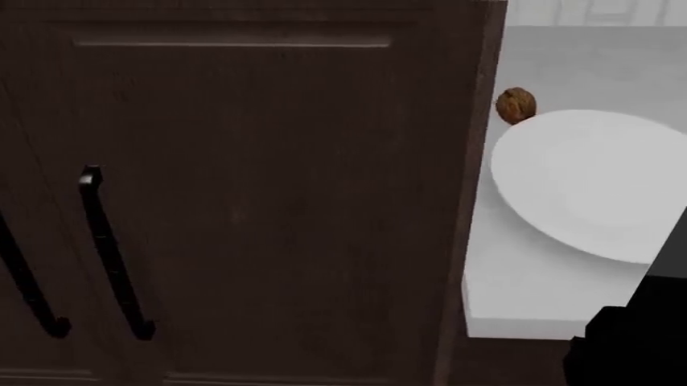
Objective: Pick the lobster from the counter and place it in the microwave.
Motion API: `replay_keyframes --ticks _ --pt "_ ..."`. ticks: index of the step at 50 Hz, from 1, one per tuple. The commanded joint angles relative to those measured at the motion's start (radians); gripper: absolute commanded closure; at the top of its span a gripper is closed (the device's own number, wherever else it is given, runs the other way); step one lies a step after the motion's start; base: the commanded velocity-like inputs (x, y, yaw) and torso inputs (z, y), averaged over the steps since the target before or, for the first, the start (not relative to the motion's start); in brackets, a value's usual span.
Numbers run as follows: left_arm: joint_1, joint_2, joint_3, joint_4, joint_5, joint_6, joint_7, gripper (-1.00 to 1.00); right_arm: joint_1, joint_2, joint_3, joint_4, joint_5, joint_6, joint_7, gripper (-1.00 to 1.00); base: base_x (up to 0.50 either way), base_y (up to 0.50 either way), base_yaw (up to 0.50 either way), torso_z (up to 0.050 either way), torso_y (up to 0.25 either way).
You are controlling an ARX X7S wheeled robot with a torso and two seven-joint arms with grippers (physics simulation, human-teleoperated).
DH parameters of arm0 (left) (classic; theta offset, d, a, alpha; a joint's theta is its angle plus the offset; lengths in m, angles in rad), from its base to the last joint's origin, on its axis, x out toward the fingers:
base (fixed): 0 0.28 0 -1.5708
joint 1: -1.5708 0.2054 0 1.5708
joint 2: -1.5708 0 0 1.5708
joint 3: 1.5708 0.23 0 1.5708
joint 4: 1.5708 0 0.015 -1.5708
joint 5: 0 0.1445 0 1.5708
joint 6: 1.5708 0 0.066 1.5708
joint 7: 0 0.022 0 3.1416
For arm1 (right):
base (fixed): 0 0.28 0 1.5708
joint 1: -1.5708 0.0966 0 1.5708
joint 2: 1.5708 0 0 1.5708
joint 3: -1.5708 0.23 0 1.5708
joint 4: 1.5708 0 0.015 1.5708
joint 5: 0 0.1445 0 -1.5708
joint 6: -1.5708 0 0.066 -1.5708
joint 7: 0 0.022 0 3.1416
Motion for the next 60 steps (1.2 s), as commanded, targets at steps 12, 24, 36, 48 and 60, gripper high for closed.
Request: replay_keyframes --ticks 12,24,36,48,60 --pt "-0.011 0.021 -0.037 -0.016 -0.014 -0.004 0.018 1.0 -0.003 -0.017 0.028 0.0 -0.015 -0.008 -0.017 -1.0 0.0 0.5 0.0 0.0 0.0" --pt "-0.011 0.021 -0.033 -0.019 -0.022 -0.004 0.015 1.0 -0.003 -0.03 0.025 0.0 -0.022 -0.011 -0.026 -1.0 0.0 0.5 0.0 0.0 0.0" --pt "-0.011 0.021 -0.024 -0.031 -0.026 0.004 0.015 1.0 -0.003 -0.019 0.025 0.0 -0.017 -0.011 -0.018 -1.0 0.0 0.5 0.0 0.0 0.0" --pt "-0.011 0.021 -0.014 -0.035 -0.034 0.006 0.014 1.0 -0.003 -0.067 0.014 0.0 -0.055 -0.057 -0.043 -1.0 0.0 0.08 0.0 0.0 0.0" --pt "-0.011 0.021 -0.016 -0.032 -0.035 0.003 0.013 1.0 -0.004 -0.077 0.015 0.0 -0.046 -0.048 -0.045 -1.0 0.05 0.0 0.0 0.0 0.0"
